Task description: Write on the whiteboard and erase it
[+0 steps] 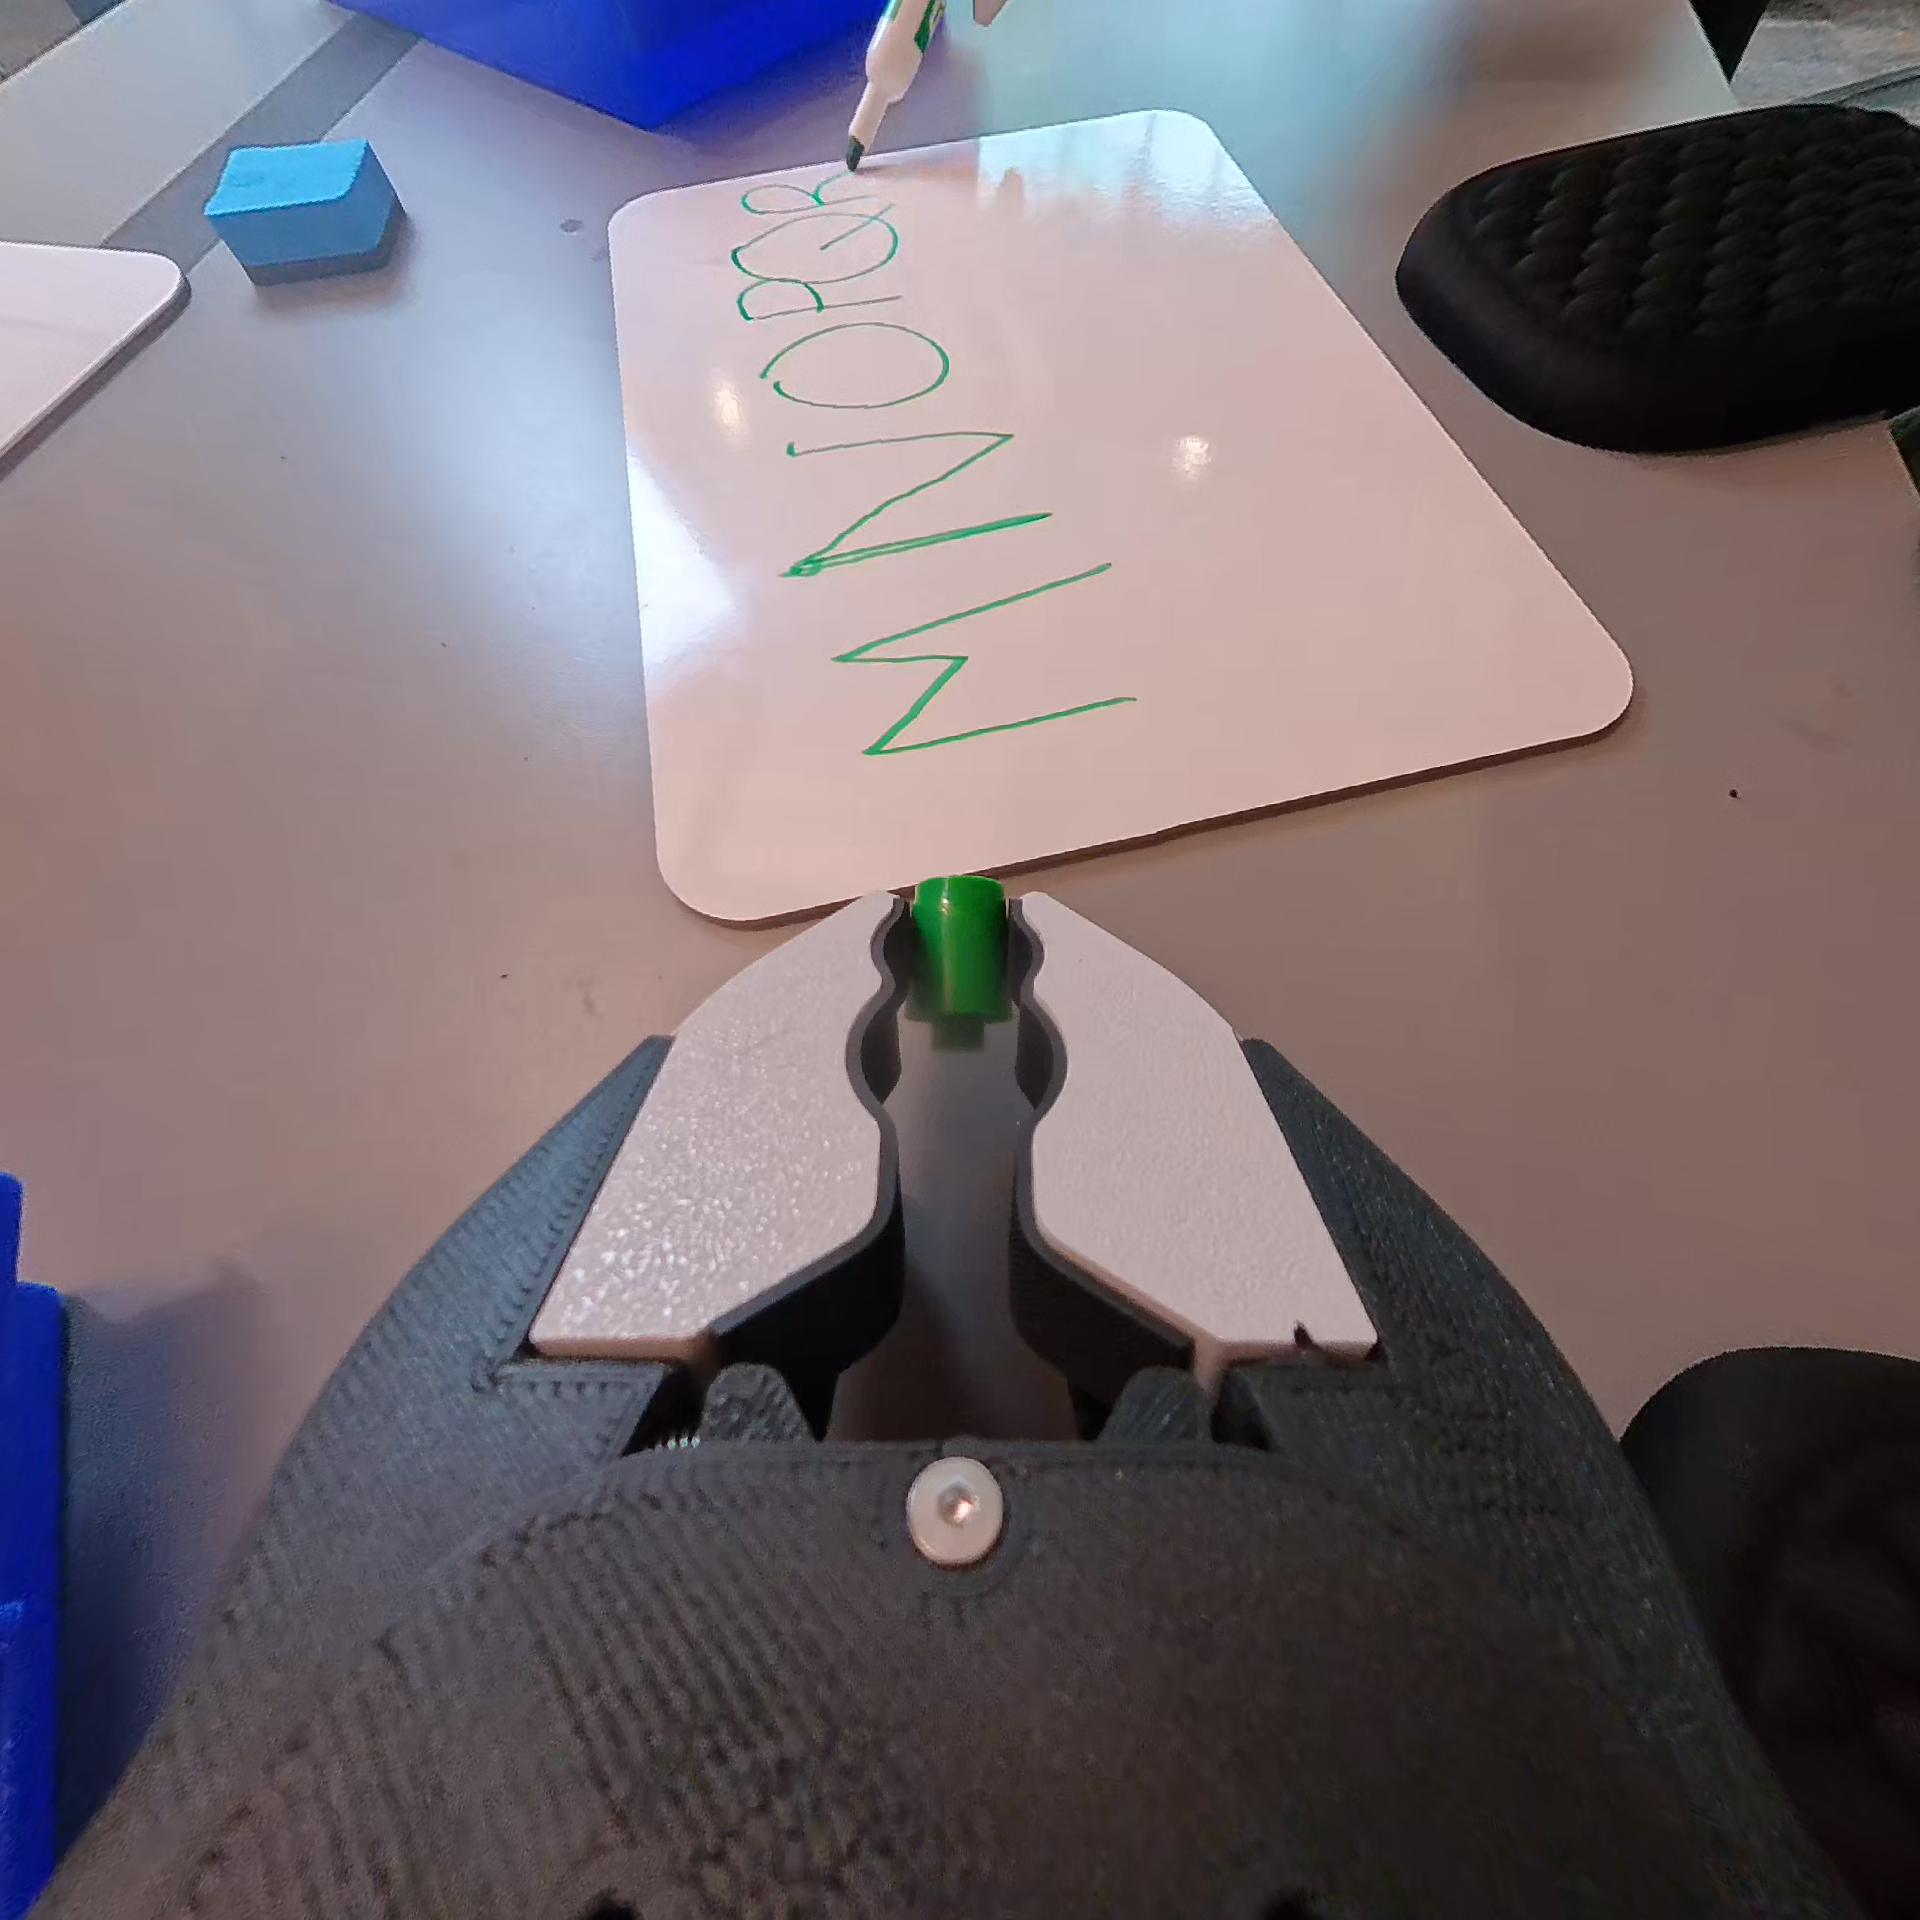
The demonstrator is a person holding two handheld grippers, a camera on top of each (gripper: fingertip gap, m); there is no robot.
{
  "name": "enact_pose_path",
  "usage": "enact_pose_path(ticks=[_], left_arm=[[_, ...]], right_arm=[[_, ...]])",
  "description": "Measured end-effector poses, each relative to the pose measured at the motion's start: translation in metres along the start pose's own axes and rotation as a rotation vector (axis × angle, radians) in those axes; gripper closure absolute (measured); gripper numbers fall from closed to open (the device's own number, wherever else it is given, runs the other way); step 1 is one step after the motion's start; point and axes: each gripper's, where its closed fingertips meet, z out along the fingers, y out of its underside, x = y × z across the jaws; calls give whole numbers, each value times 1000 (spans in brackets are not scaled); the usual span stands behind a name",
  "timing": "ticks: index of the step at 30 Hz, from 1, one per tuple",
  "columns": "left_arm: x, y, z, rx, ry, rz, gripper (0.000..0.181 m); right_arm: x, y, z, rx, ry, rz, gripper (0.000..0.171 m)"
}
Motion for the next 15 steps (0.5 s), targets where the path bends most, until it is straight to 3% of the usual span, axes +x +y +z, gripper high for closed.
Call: enact_pose_path(ticks=[8,15], left_arm=[[1,-1,1,2,-2,3,163],[5,-11,1,40,-3,9,164]], right_arm=[[-1,-4,-13,53,40,17,152],[-41,-84,-49,418,-14,-1,152]])
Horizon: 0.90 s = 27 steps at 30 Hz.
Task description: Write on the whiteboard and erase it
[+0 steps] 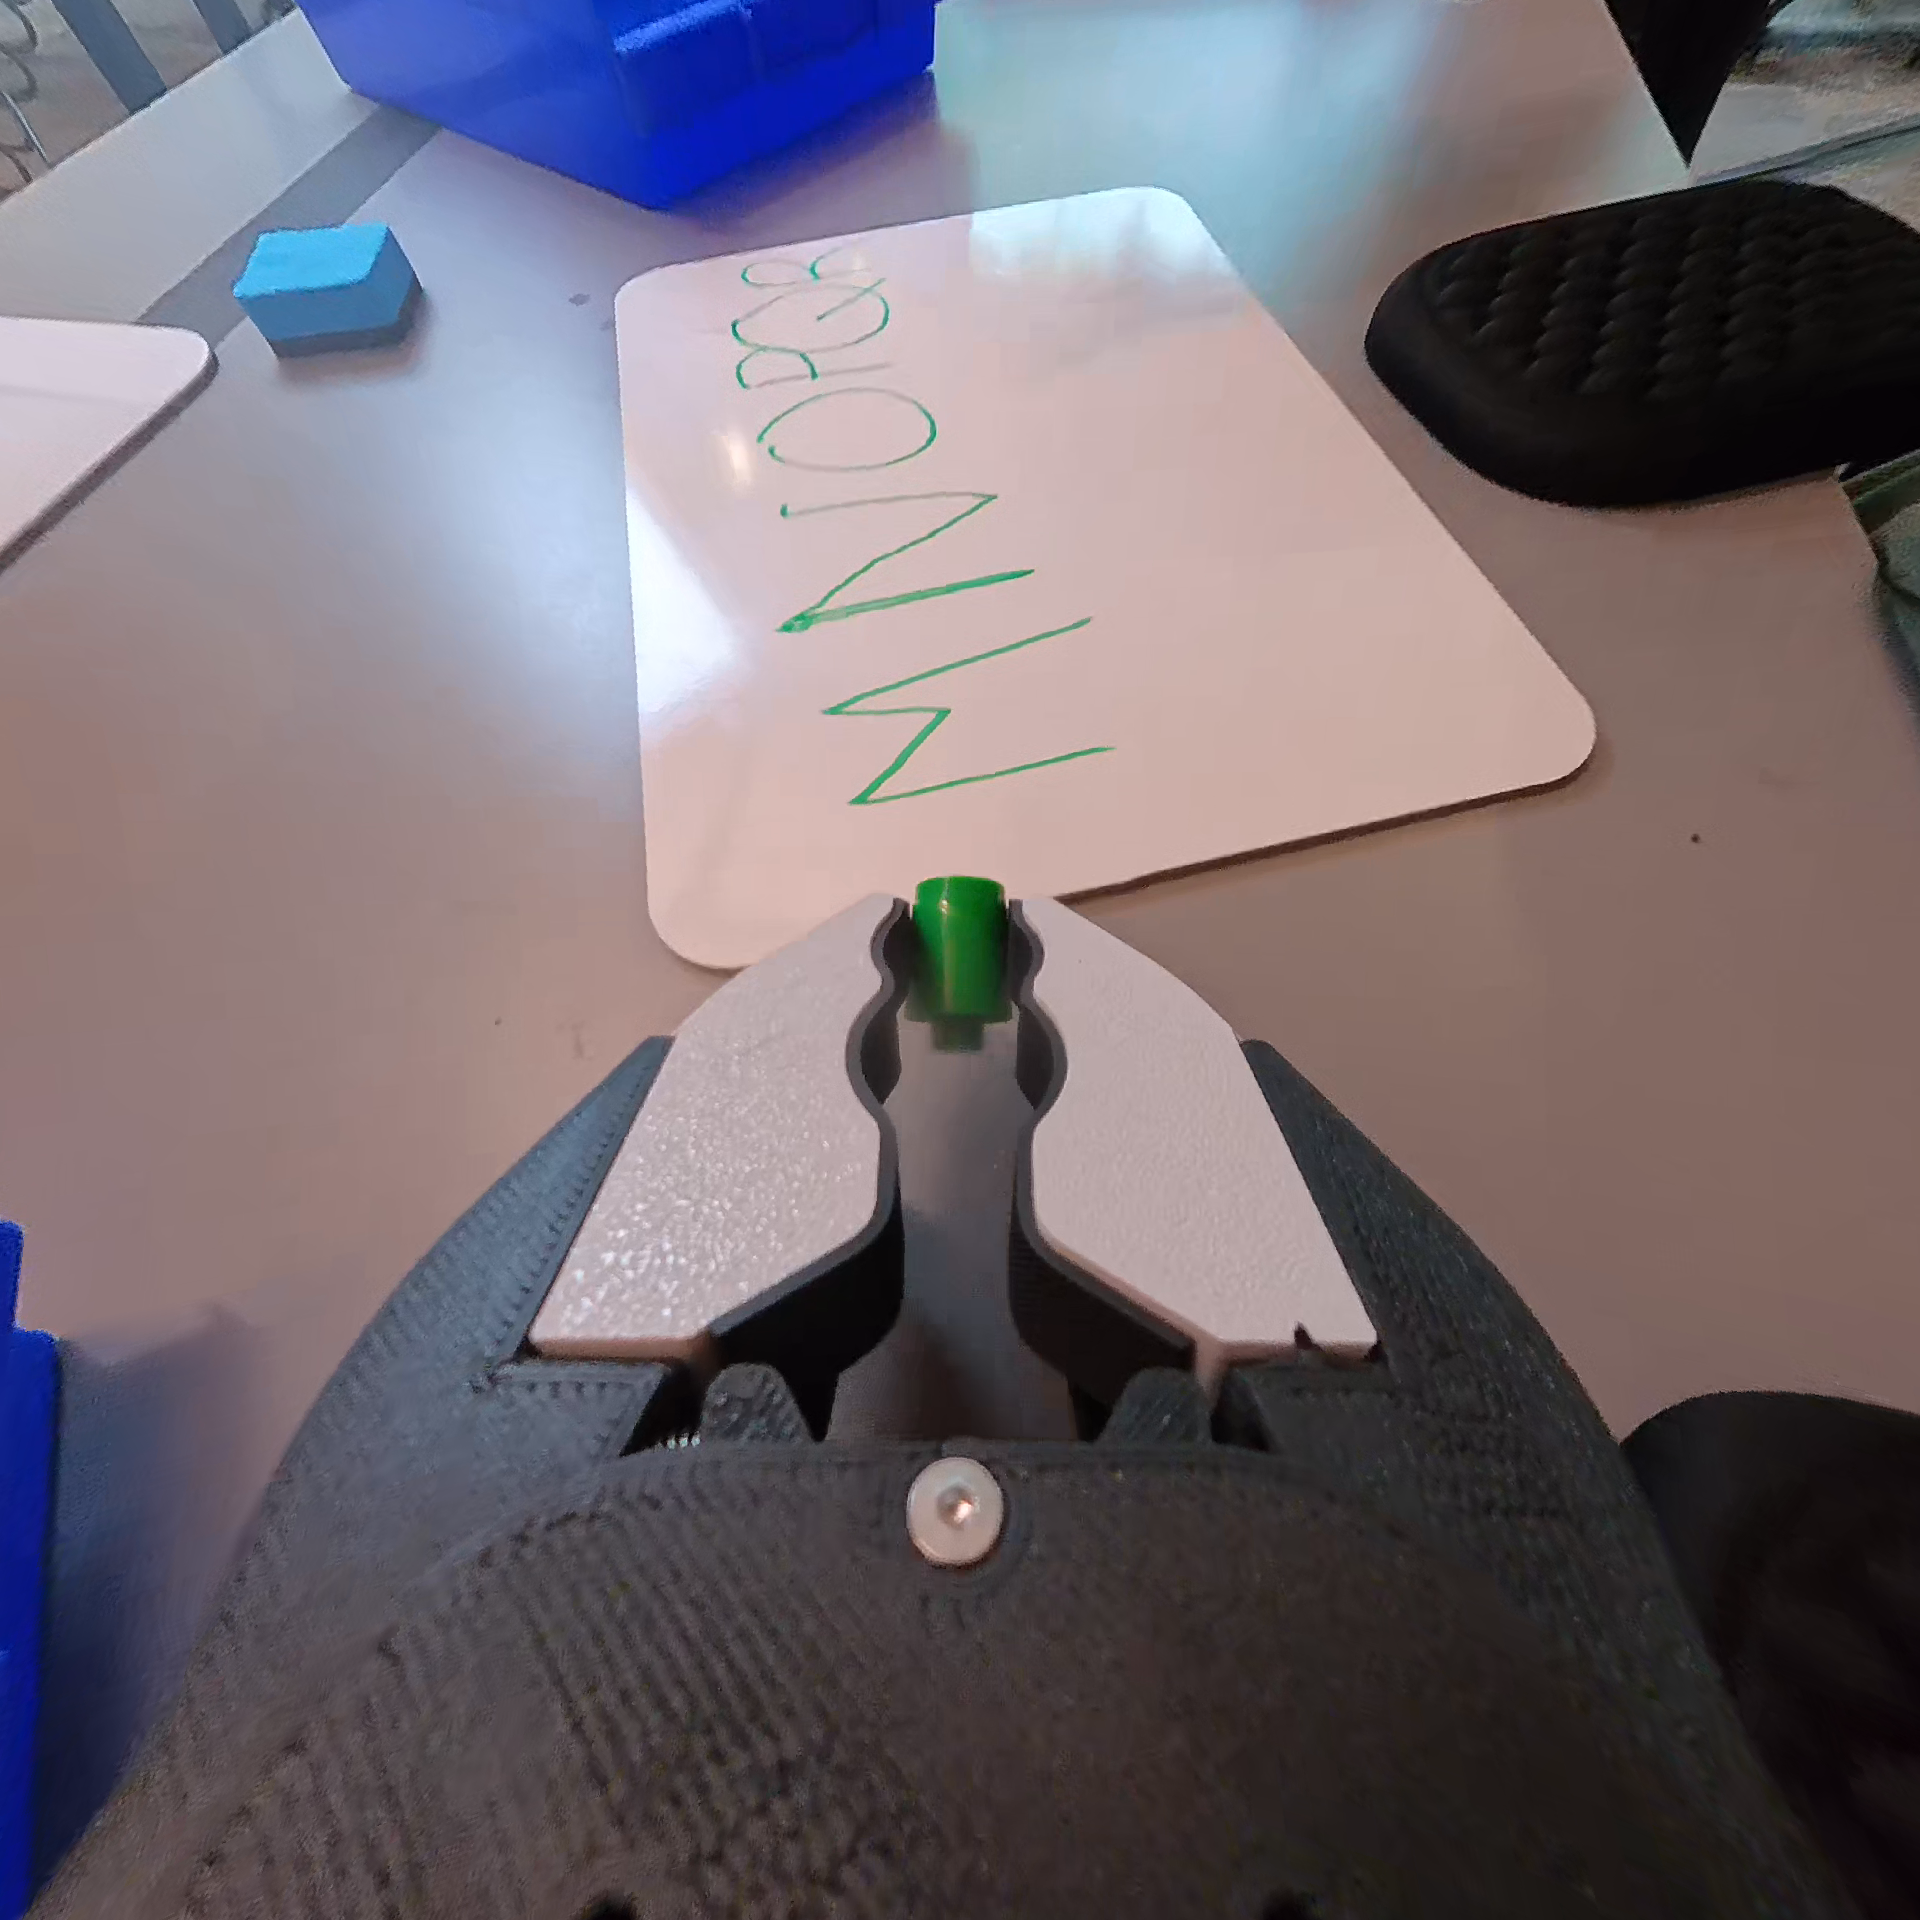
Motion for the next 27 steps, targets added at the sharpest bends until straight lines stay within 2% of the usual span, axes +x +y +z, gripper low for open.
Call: enact_pose_path(ticks=[6,12,17,27], left_arm=[[19,-26,7,16,1,91,163],[38,-39,20,-16,40,134,163],[45,-46,23,-20,45,146,163],[64,-51,41,-68,92,214,164]], right_arm=[[-82,-46,22,187,-188,-45,152],[-150,-58,56,186,-362,-79,152],[-173,-51,71,159,-441,-98,152],[-190,-42,82,111,-478,-148,152]])
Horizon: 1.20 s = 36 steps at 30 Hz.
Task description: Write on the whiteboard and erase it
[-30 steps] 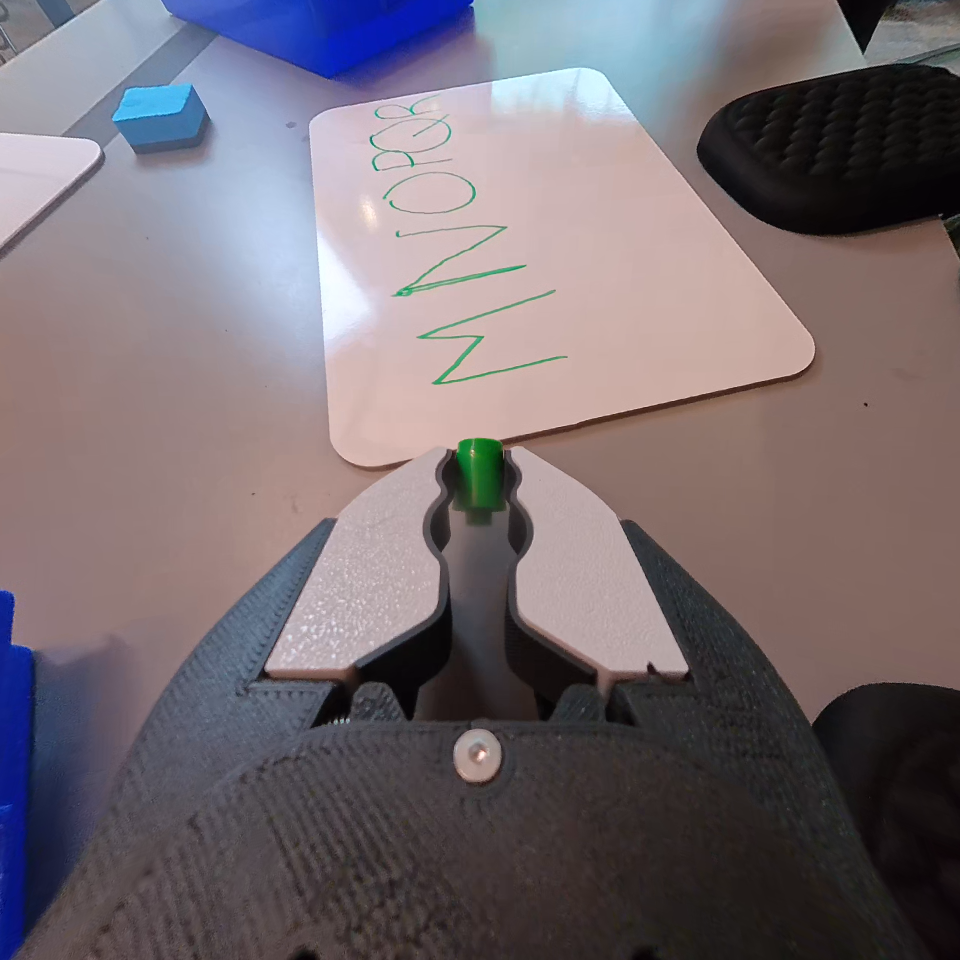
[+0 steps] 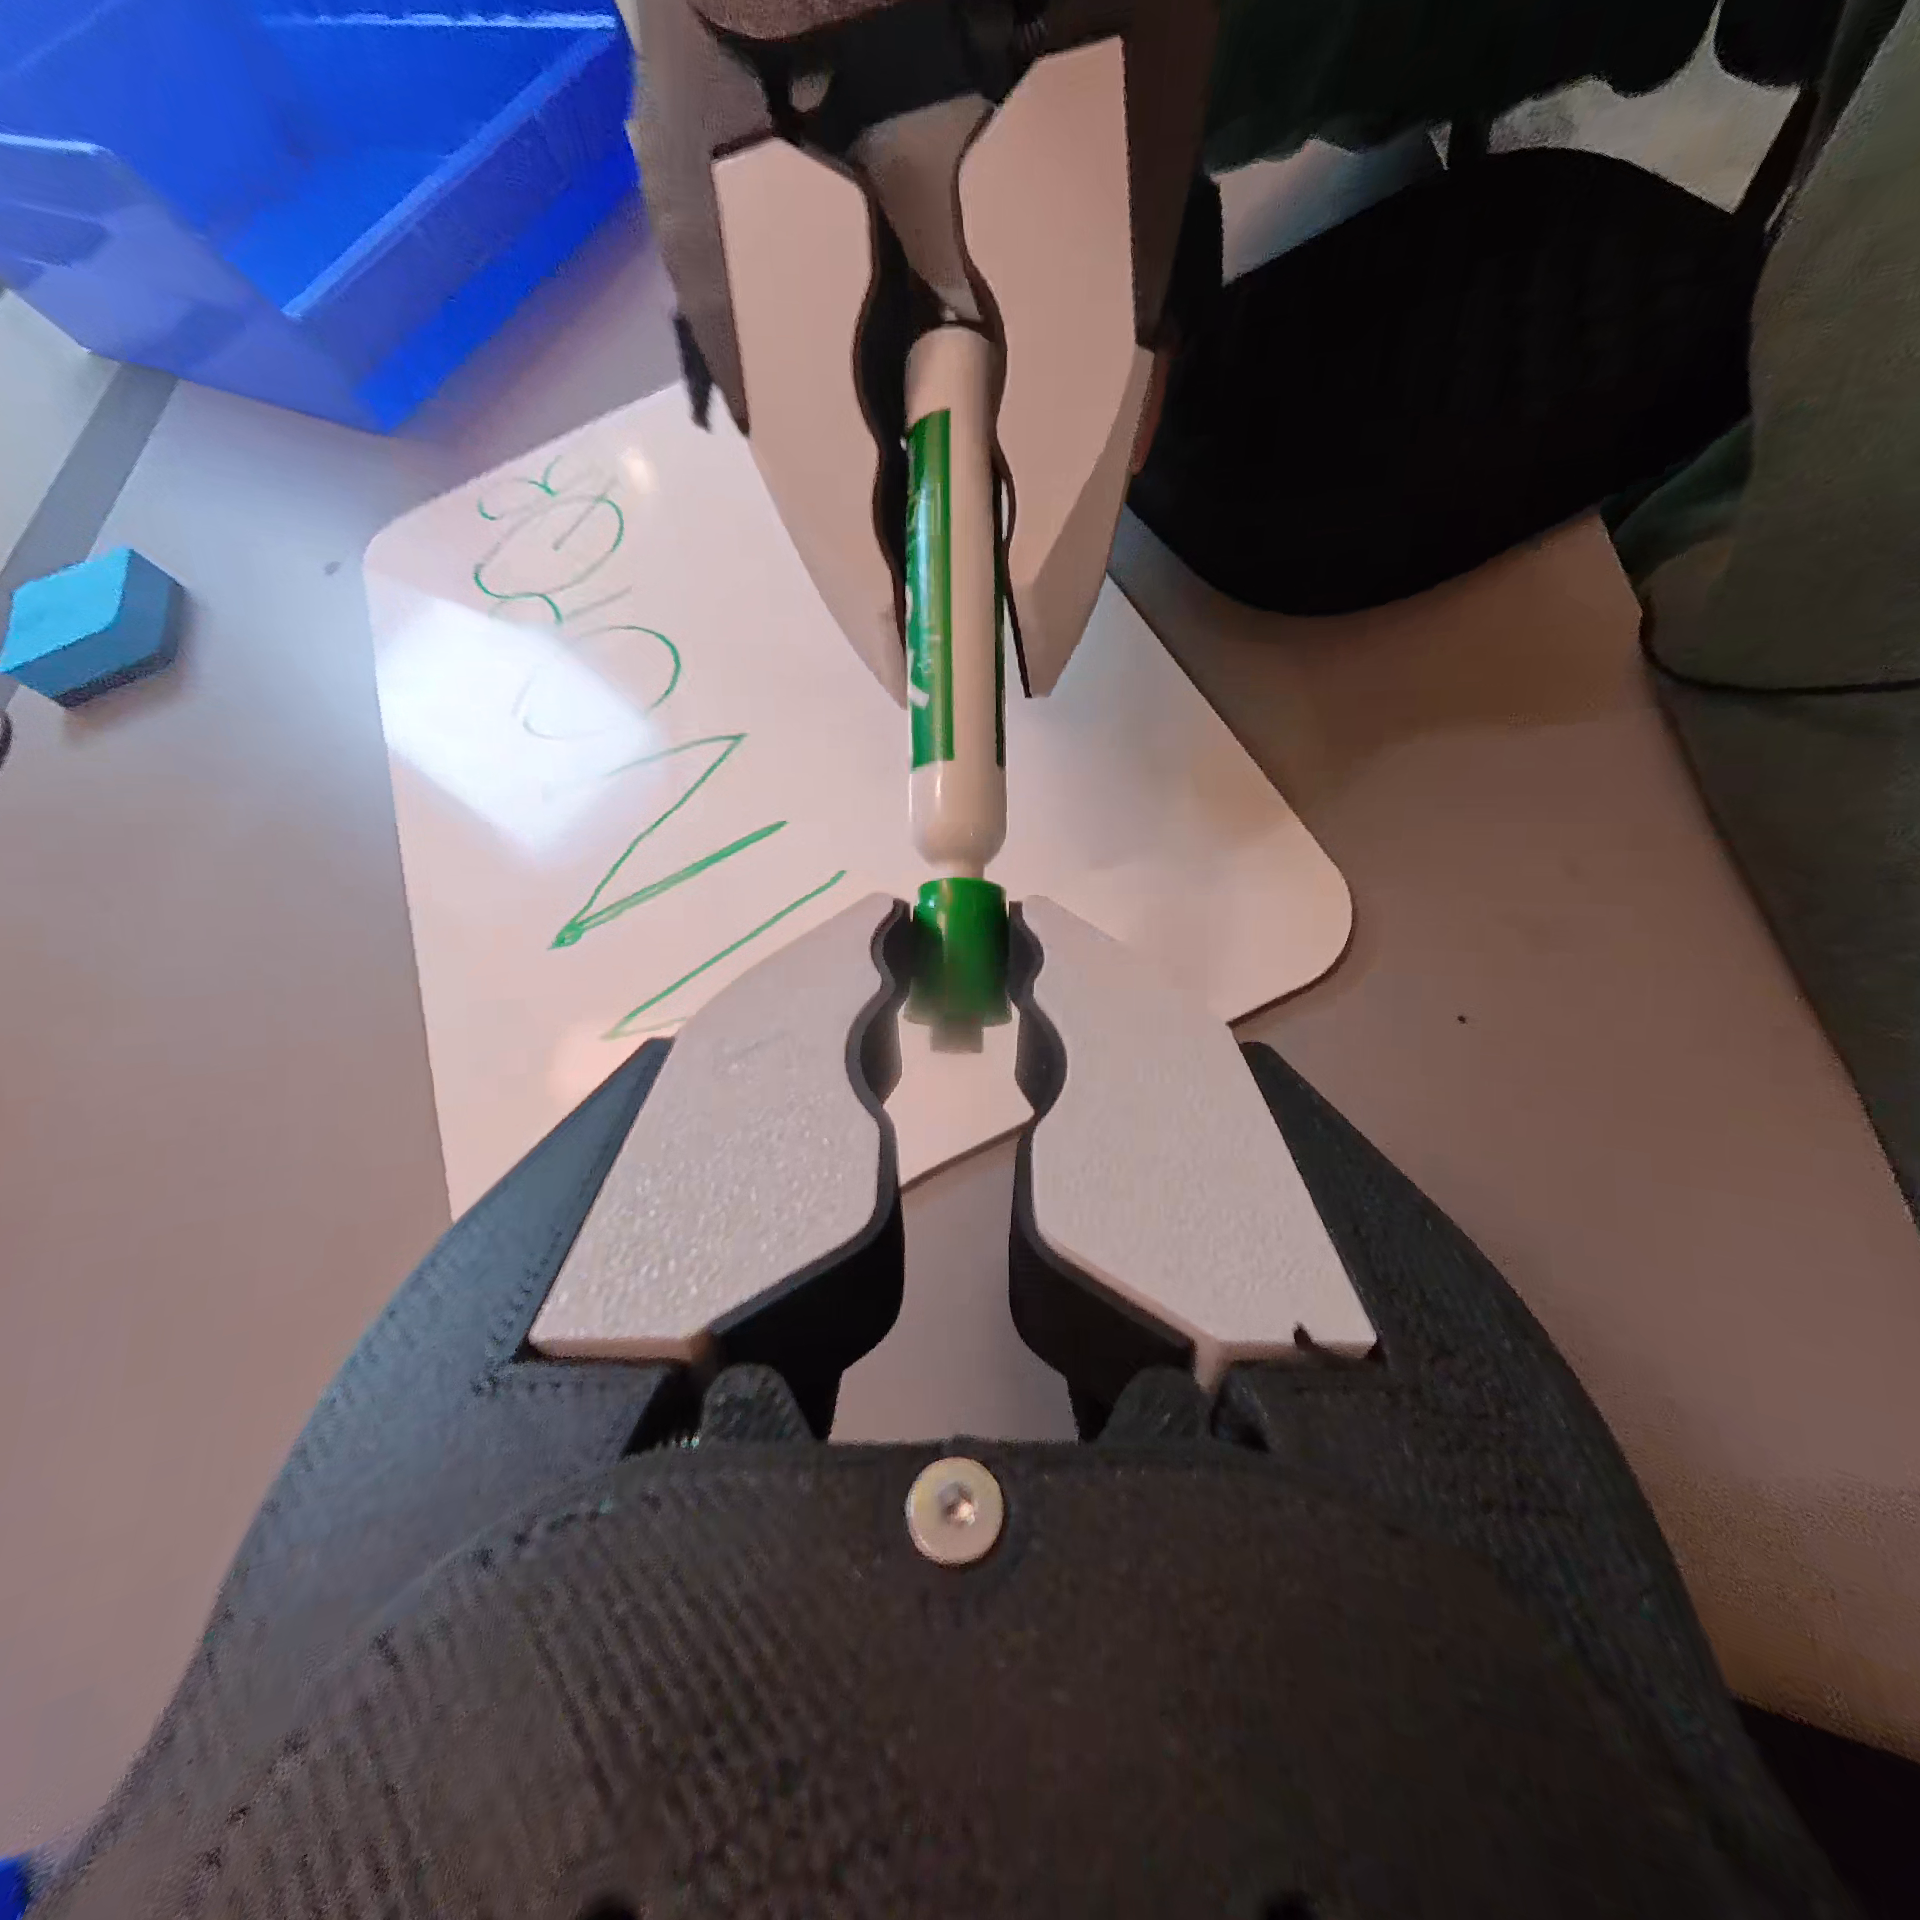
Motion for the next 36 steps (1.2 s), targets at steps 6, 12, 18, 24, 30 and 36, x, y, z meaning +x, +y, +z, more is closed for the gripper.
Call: enact_pose_path(ticks=[6,12,18,24,30,36], left_arm=[[-4,2,2,-37,-22,31,164],[-12,-4,-3,30,-22,-29,164],[-9,-33,-19,180,-37,-48,166],[18,-82,-16,186,-43,193,181],[9,-66,-27,142,-97,158,181],[-10,-55,-35,205,-108,6,177]], right_arm=[[1,1,-1,-6,20,1,152],[3,-4,-4,52,30,28,152],[-4,-3,-1,114,-10,74,153],[-11,-24,6,190,-26,43,152],[9,-12,-15,137,57,45,152],[18,4,-20,100,86,31,152]])
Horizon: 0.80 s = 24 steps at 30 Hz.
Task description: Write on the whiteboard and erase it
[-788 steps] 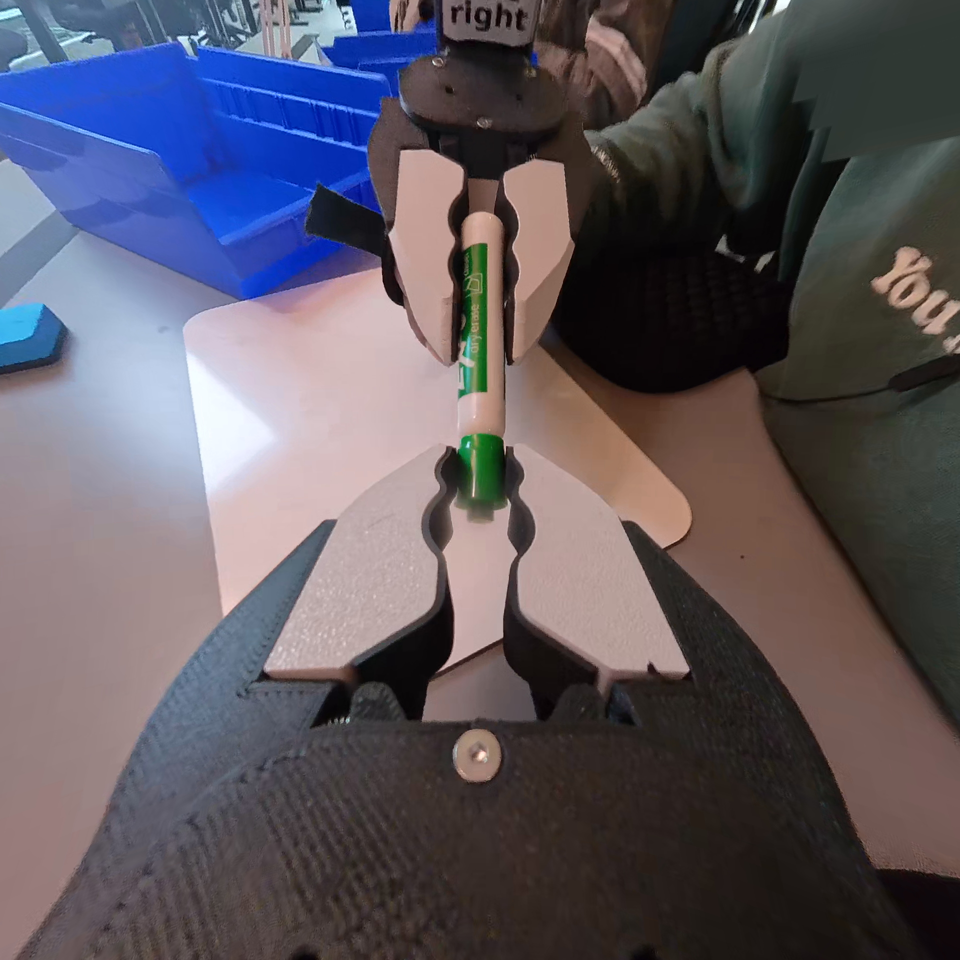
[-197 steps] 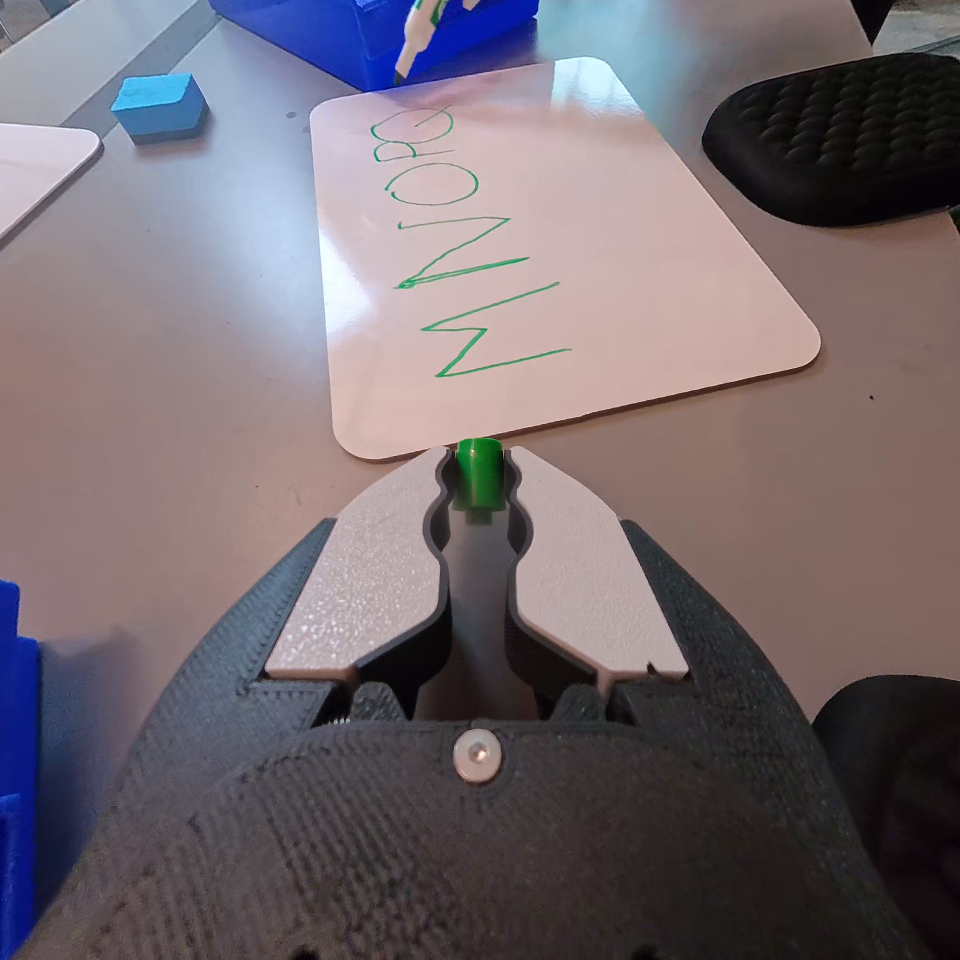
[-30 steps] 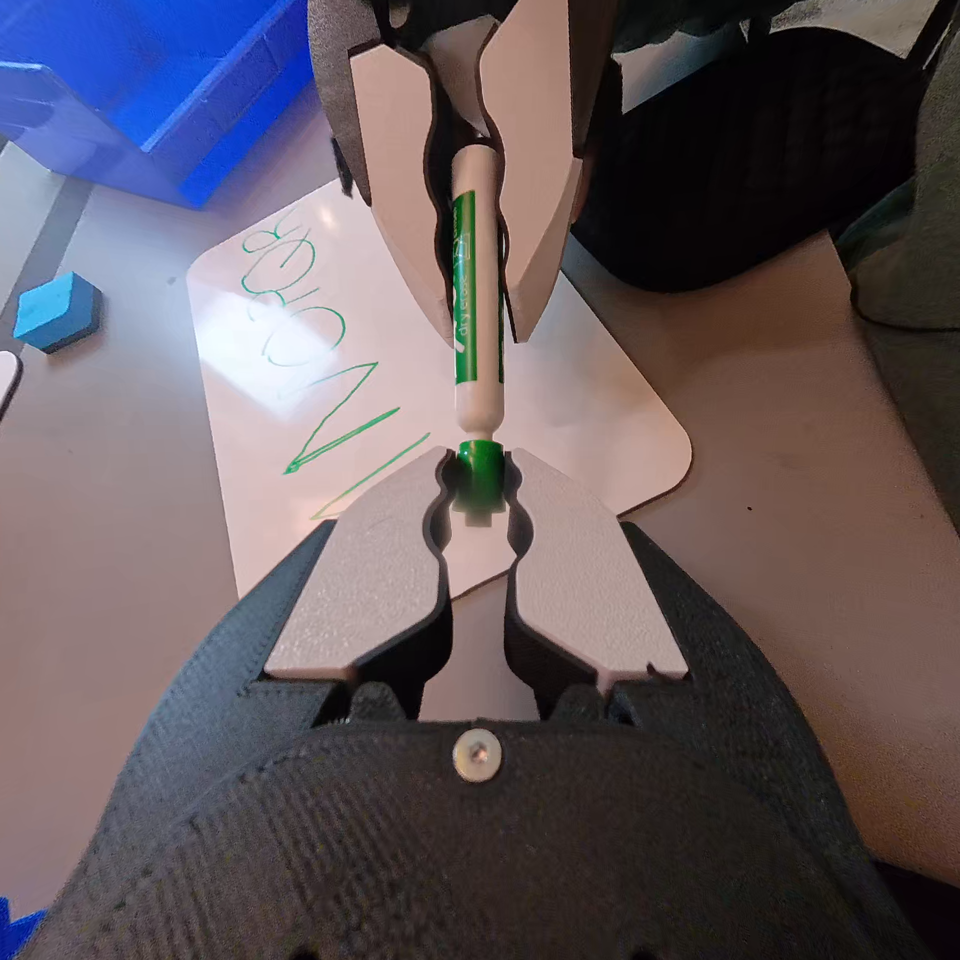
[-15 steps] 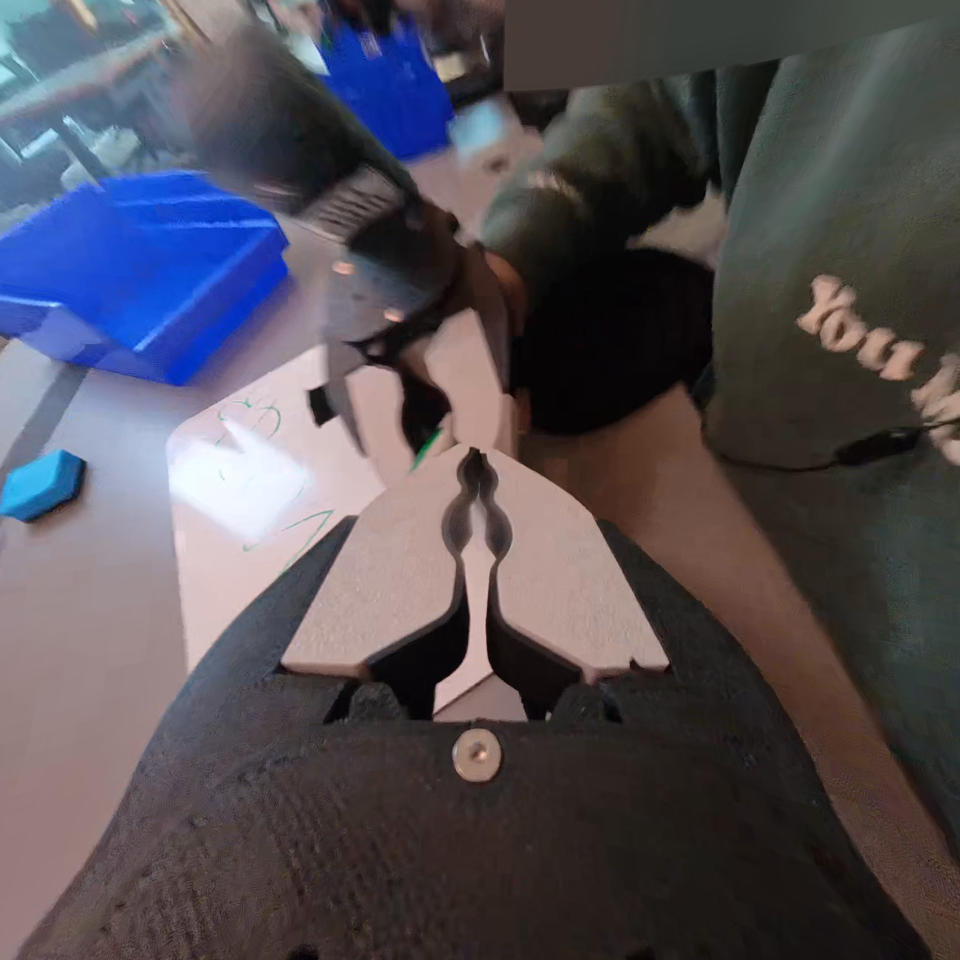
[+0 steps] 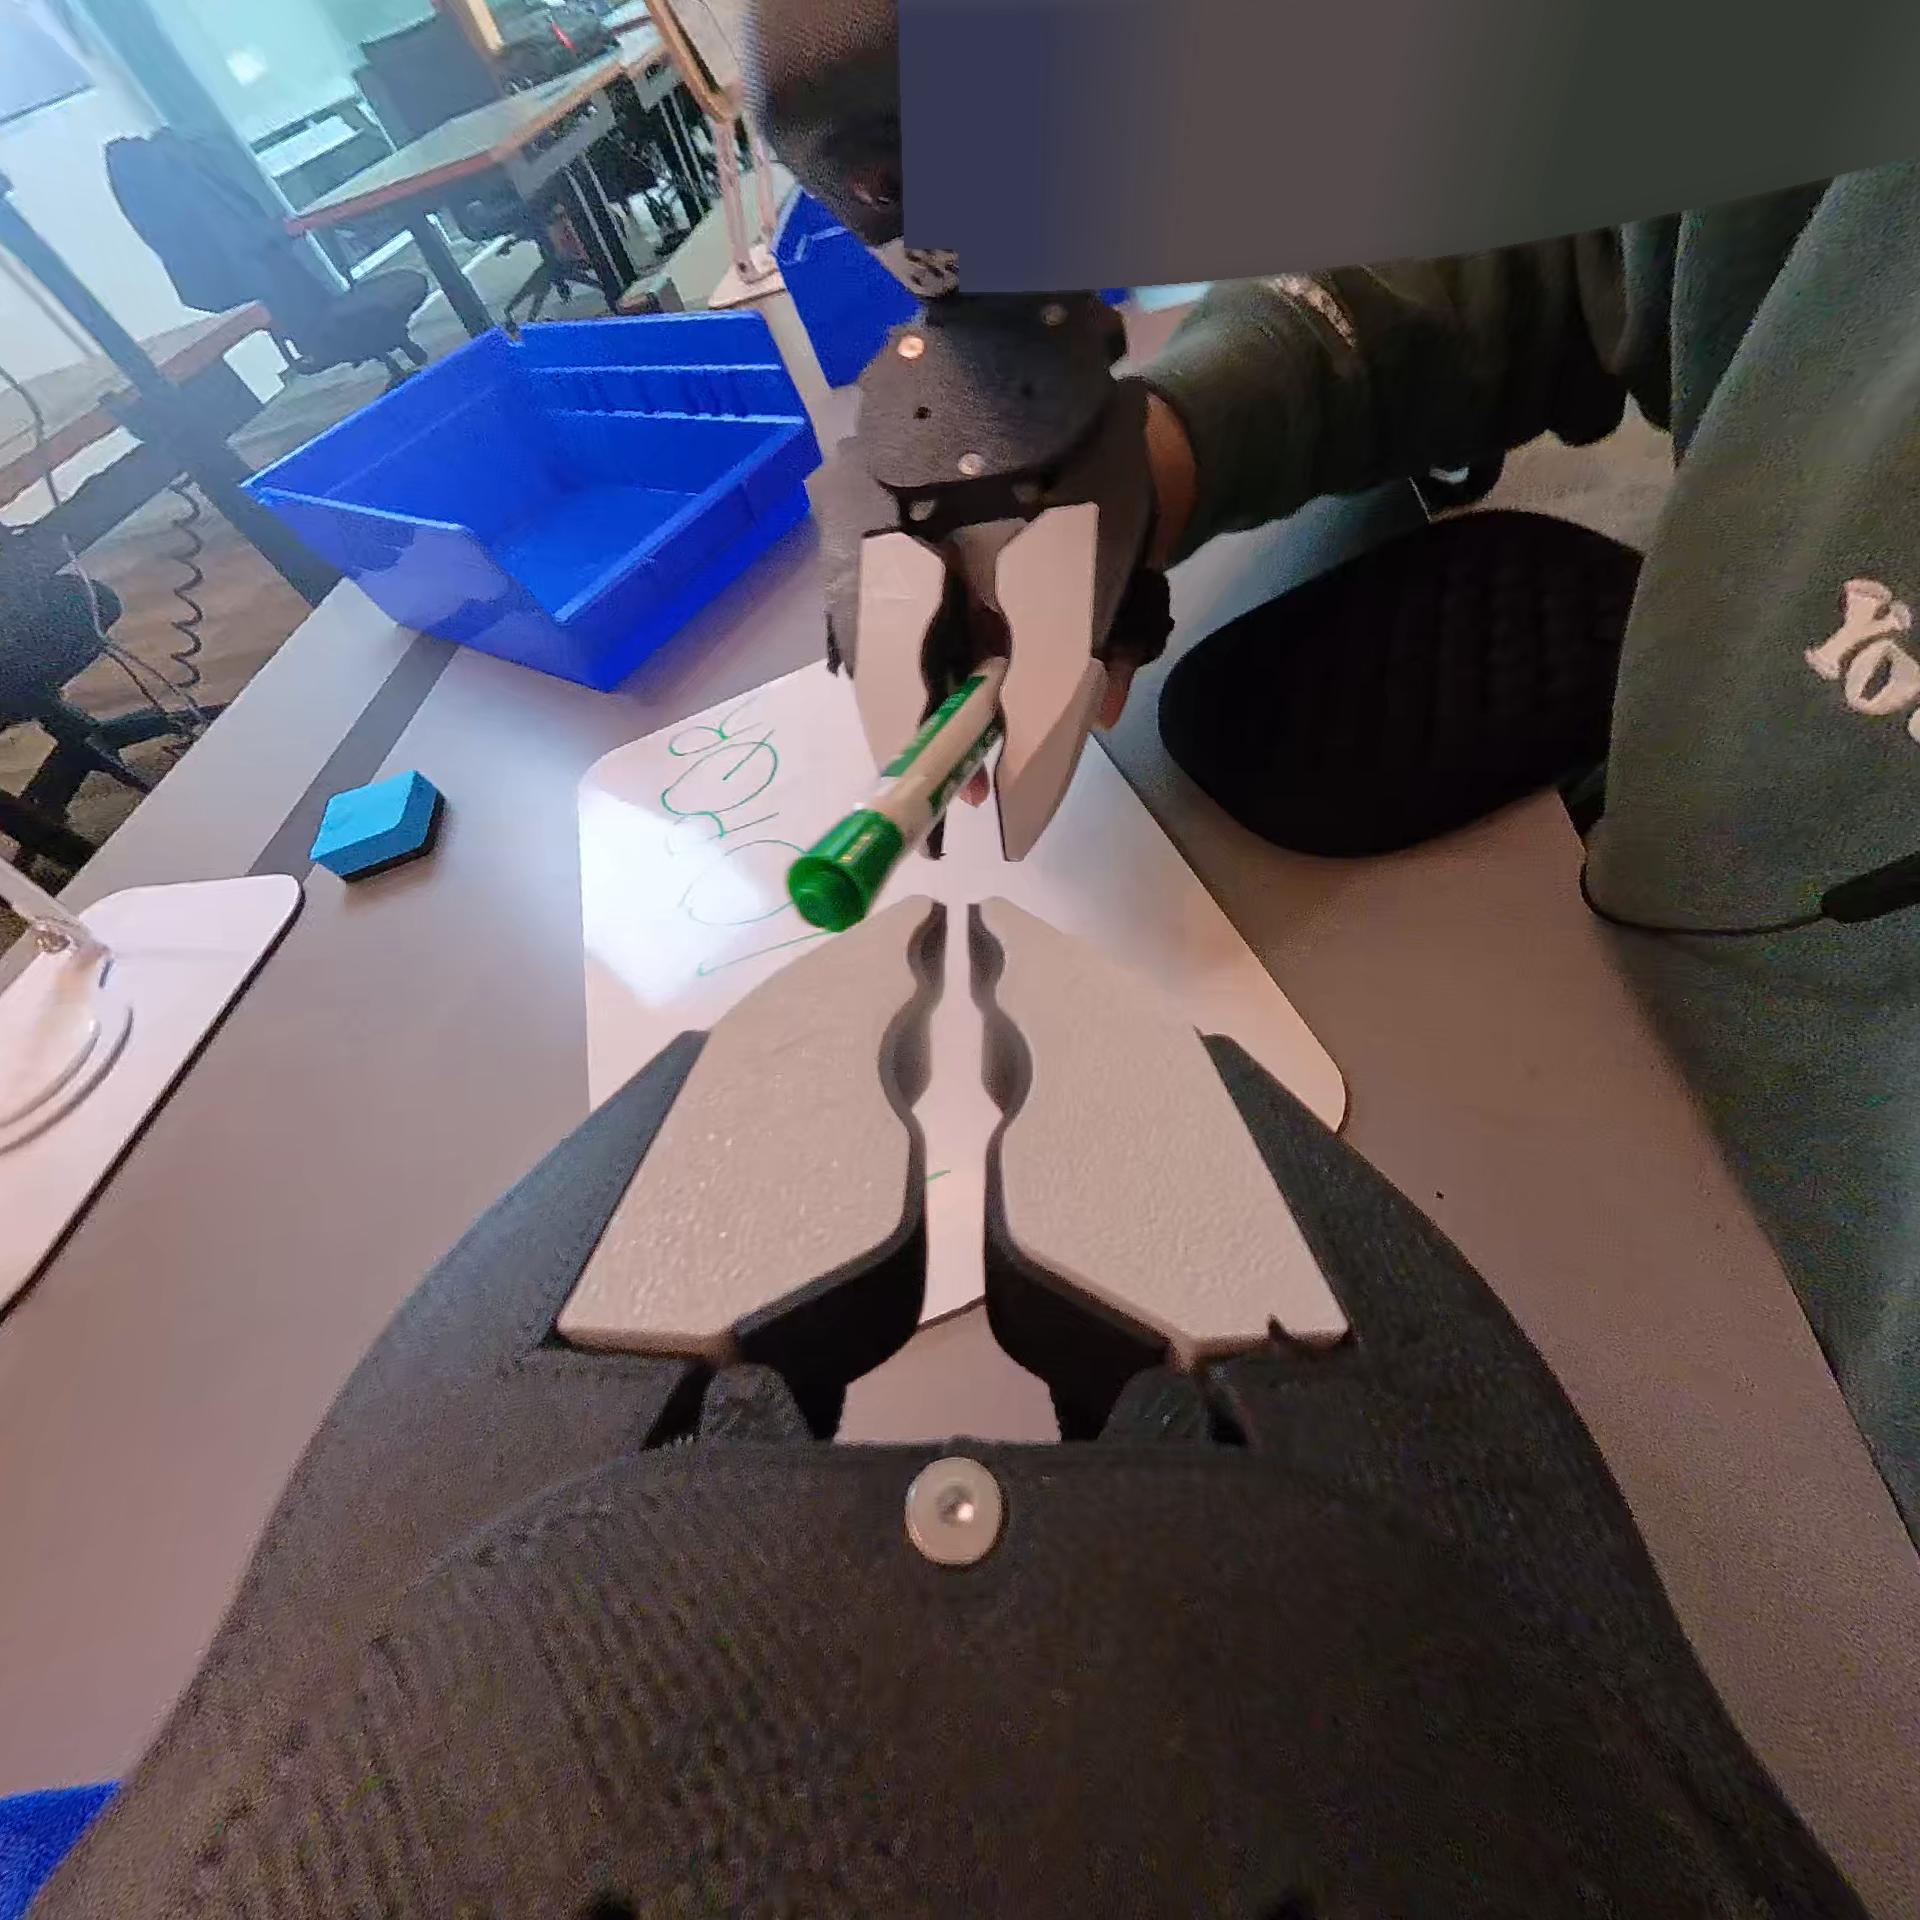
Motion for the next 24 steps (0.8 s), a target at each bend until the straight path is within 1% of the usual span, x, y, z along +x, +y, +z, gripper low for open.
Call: enact_pose_path(ticks=[4,5,8,9,13,15,18,24], left_arm=[[-6,6,2,26,15,-86,155],[-4,7,5,32,34,-96,154],[0,14,13,0,42,-82,159],[-1,16,13,-8,38,-63,165],[0,18,12,-2,50,-86,165],[0,17,12,13,52,-86,164],[1,15,12,33,69,-118,164],[1,14,11,60,72,-138,164]], right_arm=[[-3,9,-2,-35,4,-47,152],[-4,9,-1,-43,6,-60,152],[-12,9,4,-54,-18,-90,152],[-13,10,6,-68,-17,-103,152],[-17,5,5,-28,-33,-97,152],[-17,6,4,-41,-29,-114,152],[-20,4,3,-17,-64,-68,152],[-22,1,3,4,-76,-47,152]])
